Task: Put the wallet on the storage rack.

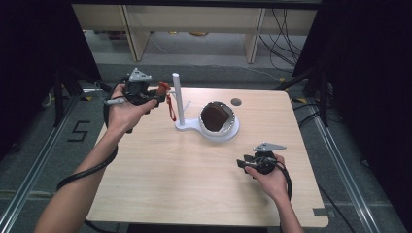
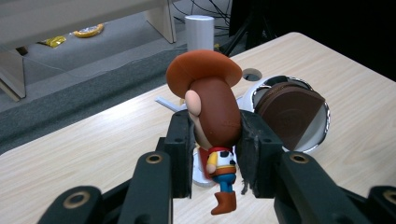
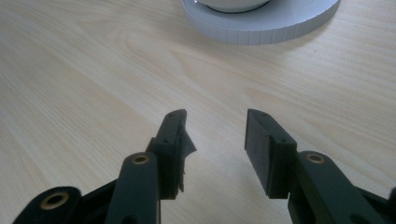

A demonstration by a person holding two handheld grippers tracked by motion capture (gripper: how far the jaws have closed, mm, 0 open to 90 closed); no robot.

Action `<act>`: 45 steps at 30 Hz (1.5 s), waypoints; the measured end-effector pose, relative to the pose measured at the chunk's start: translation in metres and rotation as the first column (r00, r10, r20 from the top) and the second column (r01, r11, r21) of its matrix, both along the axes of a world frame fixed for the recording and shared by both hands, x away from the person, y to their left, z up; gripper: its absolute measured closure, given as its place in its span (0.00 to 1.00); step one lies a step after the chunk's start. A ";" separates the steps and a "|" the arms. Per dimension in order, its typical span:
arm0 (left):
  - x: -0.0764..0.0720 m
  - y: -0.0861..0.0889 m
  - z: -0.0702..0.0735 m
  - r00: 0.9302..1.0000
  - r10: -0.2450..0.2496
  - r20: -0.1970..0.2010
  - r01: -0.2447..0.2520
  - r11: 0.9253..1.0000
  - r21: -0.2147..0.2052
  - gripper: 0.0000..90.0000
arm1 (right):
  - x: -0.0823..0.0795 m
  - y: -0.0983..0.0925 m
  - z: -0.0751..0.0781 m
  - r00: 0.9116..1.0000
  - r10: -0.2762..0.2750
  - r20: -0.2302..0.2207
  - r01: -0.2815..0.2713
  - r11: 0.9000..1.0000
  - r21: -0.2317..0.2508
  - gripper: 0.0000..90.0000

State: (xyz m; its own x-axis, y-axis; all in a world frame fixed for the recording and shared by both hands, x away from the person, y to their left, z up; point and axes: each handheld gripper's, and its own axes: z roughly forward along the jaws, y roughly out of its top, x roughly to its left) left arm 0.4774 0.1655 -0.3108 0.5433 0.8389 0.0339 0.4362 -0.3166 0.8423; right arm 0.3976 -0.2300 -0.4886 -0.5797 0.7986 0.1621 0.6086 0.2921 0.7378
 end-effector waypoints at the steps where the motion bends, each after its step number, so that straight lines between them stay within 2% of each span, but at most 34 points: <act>1: 0.000 0.000 -0.001 1.000 -0.007 -0.003 0.007 1.000 0.006 0.74 | 0.000 0.000 0.000 1.000 0.000 -0.001 0.000 1.000 0.002 0.66; 4: 0.001 -0.002 -0.004 1.000 -0.014 -0.002 0.014 1.000 0.003 0.74 | 0.000 0.000 0.000 1.000 0.002 -0.001 -0.002 1.000 0.004 0.66; 5: 0.001 -0.003 -0.005 1.000 -0.008 -0.004 0.008 1.000 -0.008 0.74 | -0.002 0.001 0.001 1.000 -0.019 -0.019 0.020 1.000 0.015 0.66; 7: 0.000 -0.003 -0.007 1.000 -0.022 -0.011 0.022 1.000 0.005 0.74 | -0.001 0.000 0.001 1.000 -0.011 -0.008 0.011 1.000 0.008 0.66; 8: -0.001 -0.005 -0.009 1.000 -0.013 -0.005 0.013 1.000 -0.012 0.74 | -0.001 0.000 0.000 1.000 -0.011 -0.008 0.011 1.000 0.008 0.66; 9: -0.001 -0.005 -0.009 1.000 -0.017 -0.013 0.017 1.000 0.005 0.74 | 0.000 -0.001 0.000 1.000 -0.001 0.012 0.001 1.000 -0.008 0.66; 10: -0.002 -0.004 -0.010 0.999 -0.029 -0.016 0.029 1.000 0.012 0.74 | 0.000 -0.001 0.000 1.000 -0.001 0.011 0.001 1.000 -0.008 0.66; 11: -0.002 -0.006 -0.012 1.000 -0.019 -0.011 0.019 1.000 -0.006 0.74 | 0.000 -0.001 0.000 1.000 -0.001 0.011 0.001 1.000 -0.009 0.66; 12: -0.003 -0.005 -0.012 0.999 -0.030 -0.015 0.031 0.999 0.010 0.74 | -0.001 0.000 0.000 1.000 -0.011 -0.008 0.011 1.000 0.006 0.66; 13: -0.003 -0.006 -0.014 1.000 -0.023 -0.012 0.022 1.000 -0.008 0.74 | -0.002 0.000 0.000 1.000 -0.011 -0.008 0.011 1.000 0.006 0.66; 14: -0.004 -0.005 -0.014 0.999 -0.032 -0.025 0.033 0.999 0.019 0.74 | -0.002 0.000 0.000 1.000 -0.011 -0.008 0.011 1.000 0.006 0.66; 17: -0.005 -0.007 -0.019 0.999 -0.029 -0.022 0.029 1.000 -0.006 0.74 | -0.002 0.000 0.000 1.000 -0.011 -0.007 0.011 1.000 0.006 0.66; 18: -0.006 -0.005 -0.019 0.999 -0.037 -0.028 0.037 0.999 0.010 0.74 | -0.002 0.000 0.000 1.000 -0.011 -0.007 0.011 1.000 0.006 0.66; 19: -0.006 -0.007 -0.021 0.999 -0.030 -0.026 0.029 1.000 -0.007 0.74 | -0.002 0.000 0.000 1.000 -0.011 -0.007 0.011 1.000 0.006 0.66; 21: -0.007 -0.006 -0.023 0.999 -0.038 -0.036 0.039 0.999 0.014 0.74 | -0.002 0.000 0.000 1.000 -0.012 -0.006 0.012 1.000 0.005 0.66; 22: -0.006 -0.007 -0.025 0.999 -0.030 -0.033 0.029 1.000 -0.006 0.74 | -0.002 0.000 0.000 1.000 -0.011 -0.007 0.011 1.000 0.005 0.66; 24: -0.007 -0.006 -0.026 0.998 -0.041 -0.048 0.042 0.999 0.028 0.74 | -0.002 0.000 0.001 1.000 -0.009 -0.011 0.009 1.000 0.006 0.66; 26: -0.006 -0.009 -0.029 0.999 -0.028 -0.039 0.028 1.000 -0.001 0.74 | -0.002 0.000 0.000 1.000 -0.009 -0.012 0.010 1.000 0.014 0.66; 27: -0.006 -0.007 -0.029 0.998 -0.043 -0.052 0.044 0.999 0.028 0.74 | -0.002 0.000 0.000 1.000 -0.010 -0.011 0.010 1.000 0.012 0.66; 29: -0.005 -0.008 -0.032 0.998 -0.039 -0.055 0.040 0.999 0.024 0.74 | -0.001 -0.002 0.000 1.000 -0.006 0.006 0.006 1.000 -0.003 0.66; 30: -0.005 -0.010 -0.034 0.998 -0.029 -0.051 0.029 1.000 0.003 0.74 | -0.001 -0.002 0.000 1.000 -0.004 0.006 0.004 1.000 -0.004 0.66; 32: -0.004 -0.010 -0.036 0.998 -0.030 -0.056 0.030 1.000 0.004 0.74 | -0.001 -0.001 0.000 1.000 -0.002 0.002 0.002 1.000 -0.001 0.66; 33: -0.004 -0.011 -0.037 0.998 -0.030 -0.060 0.031 0.999 0.008 0.74 | -0.003 0.000 0.000 1.000 -0.018 -0.020 0.018 1.000 0.020 0.66; 35: -0.003 -0.010 -0.039 0.997 -0.037 -0.068 0.038 0.999 0.017 0.74 | -0.002 -0.001 0.000 1.000 -0.008 -0.009 0.008 1.000 0.012 0.66; 39: -0.002 -0.012 -0.044 0.997 -0.029 -0.074 0.030 1.000 0.009 0.74 | -0.002 -0.001 0.000 1.000 -0.013 -0.015 0.013 1.000 0.015 0.66; 40: -0.001 -0.011 -0.044 0.995 -0.038 -0.087 0.040 0.999 0.028 0.74 | -0.002 -0.001 0.000 1.000 -0.016 -0.010 0.016 1.000 0.009 0.66; 42: -0.001 -0.013 -0.046 0.996 -0.028 -0.081 0.029 1.000 0.006 0.74 | -0.002 -0.002 0.000 1.000 -0.013 -0.008 0.014 1.000 0.007 0.66; 45: 0.000 -0.012 -0.048 0.996 -0.027 -0.082 0.028 0.999 0.015 0.74 | -0.002 -0.002 0.000 1.000 -0.014 -0.011 0.014 1.000 0.010 0.65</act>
State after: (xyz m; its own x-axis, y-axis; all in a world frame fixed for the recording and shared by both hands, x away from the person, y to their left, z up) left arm 0.4772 0.1530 -0.3586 0.5677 0.8233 0.0022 0.4942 -0.3428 0.7989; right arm 0.3954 -0.2316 -0.4883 -0.5666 0.8049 0.1763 0.6209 0.2764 0.7335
